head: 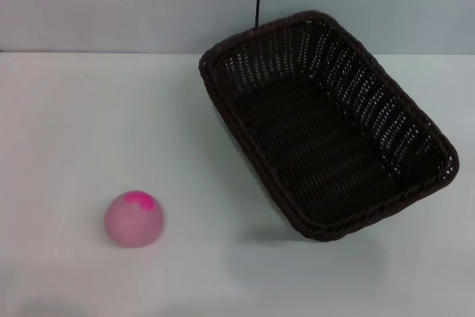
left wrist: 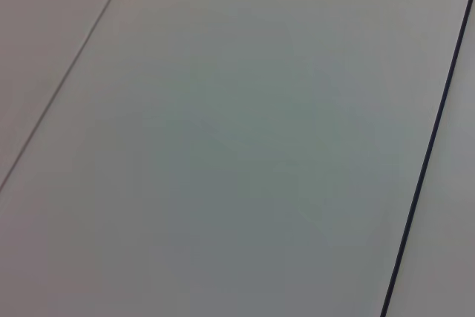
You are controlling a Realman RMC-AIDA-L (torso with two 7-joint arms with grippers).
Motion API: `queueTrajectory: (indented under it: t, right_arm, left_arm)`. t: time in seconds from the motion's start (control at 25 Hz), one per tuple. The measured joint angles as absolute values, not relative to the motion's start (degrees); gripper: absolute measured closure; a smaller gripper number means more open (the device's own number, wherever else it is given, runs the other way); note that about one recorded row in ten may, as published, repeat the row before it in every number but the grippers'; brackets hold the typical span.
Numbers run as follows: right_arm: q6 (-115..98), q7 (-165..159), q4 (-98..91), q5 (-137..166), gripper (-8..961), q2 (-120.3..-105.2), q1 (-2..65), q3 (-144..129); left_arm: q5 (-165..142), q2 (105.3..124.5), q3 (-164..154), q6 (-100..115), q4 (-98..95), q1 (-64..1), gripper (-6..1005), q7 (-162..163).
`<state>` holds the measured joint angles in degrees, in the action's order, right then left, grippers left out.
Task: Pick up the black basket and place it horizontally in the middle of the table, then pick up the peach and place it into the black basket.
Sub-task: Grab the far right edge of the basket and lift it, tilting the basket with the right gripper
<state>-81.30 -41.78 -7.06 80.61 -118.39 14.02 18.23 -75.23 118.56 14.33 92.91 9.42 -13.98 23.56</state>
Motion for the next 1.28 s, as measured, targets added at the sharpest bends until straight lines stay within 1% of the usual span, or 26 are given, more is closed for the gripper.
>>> queueTrajectory:
  t: [0.24,0.52,0.88,1.0,1.12,1.16,1.2,1.24,1.28]
  right_arm:
    - [-81.5,-41.8,-7.1,80.3,357,-118.39,14.6,18.8]
    - [-81.2,-41.4,-7.2,79.9,357,-118.50,15.2,19.8]
    - [-82.8,-41.6,-7.3,79.9,358,-118.50,16.4,21.5]
    - [-83.8,-44.1,-7.1,79.8,358,-118.75,16.1,21.7]
    - [-85.6,-53.6,-10.1,80.9,358,-118.53,16.0,20.4]
    - [-87.4,-61.6,-15.7,82.4,358,-118.26,16.2,16.9]
    - [-87.4,-61.6,-15.7,82.4,358,-118.26,16.2,16.9]
    - [-89.8,-68.0,-21.9,83.3,358,-117.61,16.3,11.4]
    - [-89.8,-68.0,-21.9,83.3,357,-117.61,16.3,11.4]
  left_arm:
    - [-75.3,118.57,14.3,92.8,9.3,-14.2,190,23.3]
    - [-75.4,118.57,14.3,92.2,9.7,-15.7,191,23.5]
    - [-75.6,118.49,13.8,91.5,9.0,-15.8,193,23.4]
    - [-75.7,118.54,12.5,92.1,9.3,-15.7,194,24.1]
    - [-75.7,118.45,11.0,92.1,9.2,-15.9,194,24.1]
    - [-75.7,118.43,10.7,92.2,9.2,-16.1,194,24.1]
    - [-75.7,118.43,10.7,92.2,9.2,-16.1,194,24.1]
    - [-75.7,118.43,10.6,92.2,9.2,-16.2,194,24.1]
    - [-75.7,118.43,10.6,92.2,9.2,-16.2,193,24.1]
